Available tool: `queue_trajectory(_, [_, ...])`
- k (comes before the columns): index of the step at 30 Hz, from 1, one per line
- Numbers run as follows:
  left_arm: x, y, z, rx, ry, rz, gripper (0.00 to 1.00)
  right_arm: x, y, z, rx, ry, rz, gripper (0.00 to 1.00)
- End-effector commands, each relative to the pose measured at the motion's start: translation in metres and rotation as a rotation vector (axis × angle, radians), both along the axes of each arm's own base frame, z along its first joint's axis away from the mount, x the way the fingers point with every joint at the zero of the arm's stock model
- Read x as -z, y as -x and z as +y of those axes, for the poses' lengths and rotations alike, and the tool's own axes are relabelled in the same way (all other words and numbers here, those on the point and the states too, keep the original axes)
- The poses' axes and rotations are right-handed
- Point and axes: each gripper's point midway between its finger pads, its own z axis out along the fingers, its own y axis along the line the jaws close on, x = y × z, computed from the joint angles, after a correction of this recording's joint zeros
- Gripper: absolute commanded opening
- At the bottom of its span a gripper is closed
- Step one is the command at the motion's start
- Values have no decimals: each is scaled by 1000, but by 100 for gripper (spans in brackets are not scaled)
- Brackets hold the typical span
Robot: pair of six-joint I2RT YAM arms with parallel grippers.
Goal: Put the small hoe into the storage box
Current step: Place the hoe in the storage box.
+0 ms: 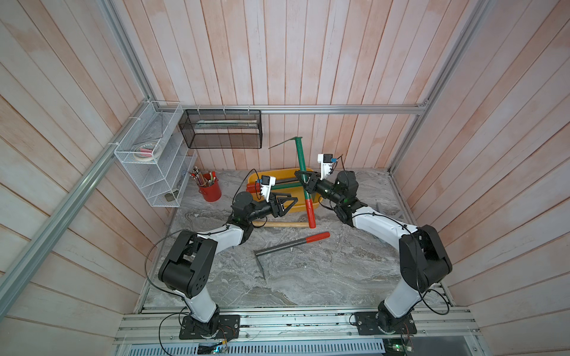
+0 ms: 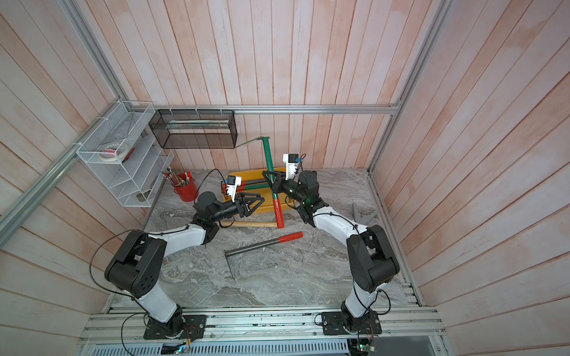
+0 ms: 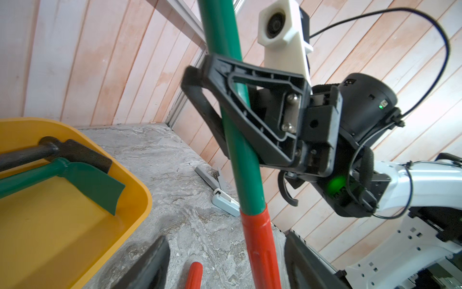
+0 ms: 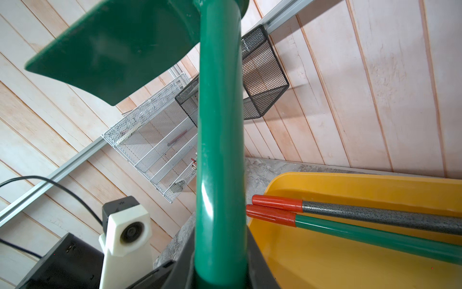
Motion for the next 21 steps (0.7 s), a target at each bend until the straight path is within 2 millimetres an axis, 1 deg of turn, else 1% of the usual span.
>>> queue_trajectory(1, [-5,4,-14,48,36,-15,74,-54,4,2,-35,-111,-150,0])
queue_trajectory(5, [-4,6,-25,81,73,-4,74,-54,3,5,-52,-130,-145,0])
queue_trajectory(13, [-1,-7,-40,89,88,-5,74,-59,14,13,-77,-141,-154,0])
queue_trajectory(17, [1,-8,-46,106,110,3,74,-58,16,17,-88,-142,-151,0])
queue_trajectory(20, [1,-8,-48,114,118,6,70,-58,16,19,-94,-143,-151,0])
queue_trajectory(21, [1,-6,-49,119,119,8,67,-58,17,20,-97,-144,-152,0])
